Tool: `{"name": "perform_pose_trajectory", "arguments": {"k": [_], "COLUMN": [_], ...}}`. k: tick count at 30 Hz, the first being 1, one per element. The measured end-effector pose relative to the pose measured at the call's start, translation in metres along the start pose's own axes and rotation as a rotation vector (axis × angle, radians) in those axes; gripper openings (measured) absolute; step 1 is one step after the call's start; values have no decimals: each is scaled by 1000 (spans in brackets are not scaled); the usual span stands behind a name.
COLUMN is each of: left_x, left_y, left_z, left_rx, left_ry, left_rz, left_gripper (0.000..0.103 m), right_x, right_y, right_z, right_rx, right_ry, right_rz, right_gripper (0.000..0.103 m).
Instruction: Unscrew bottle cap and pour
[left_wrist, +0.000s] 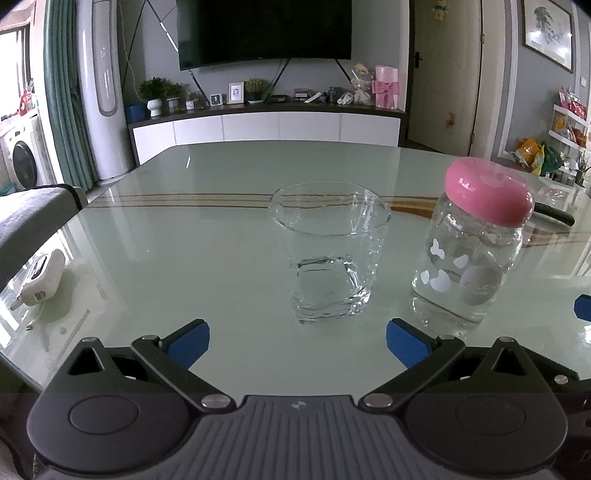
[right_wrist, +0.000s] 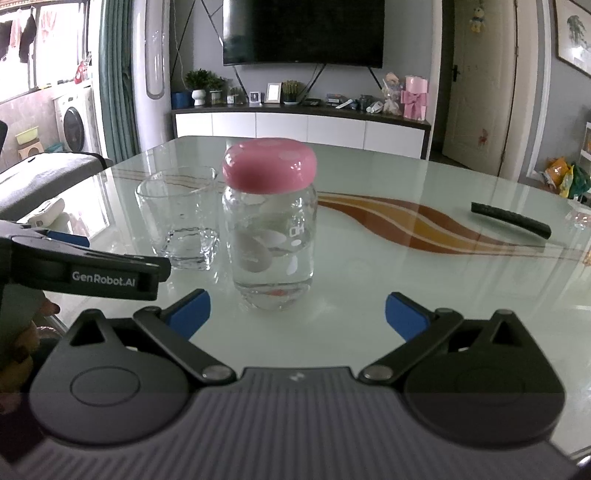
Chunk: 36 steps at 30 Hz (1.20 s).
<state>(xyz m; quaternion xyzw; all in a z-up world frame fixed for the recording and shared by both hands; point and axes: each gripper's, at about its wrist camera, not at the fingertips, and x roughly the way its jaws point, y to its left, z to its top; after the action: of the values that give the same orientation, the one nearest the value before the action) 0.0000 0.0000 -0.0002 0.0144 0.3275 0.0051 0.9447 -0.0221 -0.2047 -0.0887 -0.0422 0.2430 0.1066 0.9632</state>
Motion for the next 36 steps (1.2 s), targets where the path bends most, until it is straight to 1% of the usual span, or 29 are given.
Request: {"name": "perform_pose_trajectory", "arguments": {"k": [13, 17, 24, 34, 35, 36], "left_x": [6, 17, 20, 19, 14, 12], "left_y": [-2, 2, 4, -3, -4, -5], "left_z": [-4, -9, -16, -21, -9, -4], "left_rx": [-21, -22, -24, -16, -13, -12], "left_ry": [5, 6, 8, 11, 18, 22], "left_rz": [-12, -14, -15, -10, -9, -8], "left_gripper": [103, 103, 103, 103, 103, 103], "right_x": [2, 2, 3, 3, 3, 3], "right_y": [-7, 2, 2, 2, 2, 2], "right_z": [1, 0, 0, -2, -2, -2], "right_rx": [12, 1, -8, -19, -19, -19], "right_ry": [19, 23, 27, 27, 27, 27], "right_rz": [11, 5, 4, 4, 5, 4], "right_gripper": [103, 103, 103, 103, 103, 103]}}
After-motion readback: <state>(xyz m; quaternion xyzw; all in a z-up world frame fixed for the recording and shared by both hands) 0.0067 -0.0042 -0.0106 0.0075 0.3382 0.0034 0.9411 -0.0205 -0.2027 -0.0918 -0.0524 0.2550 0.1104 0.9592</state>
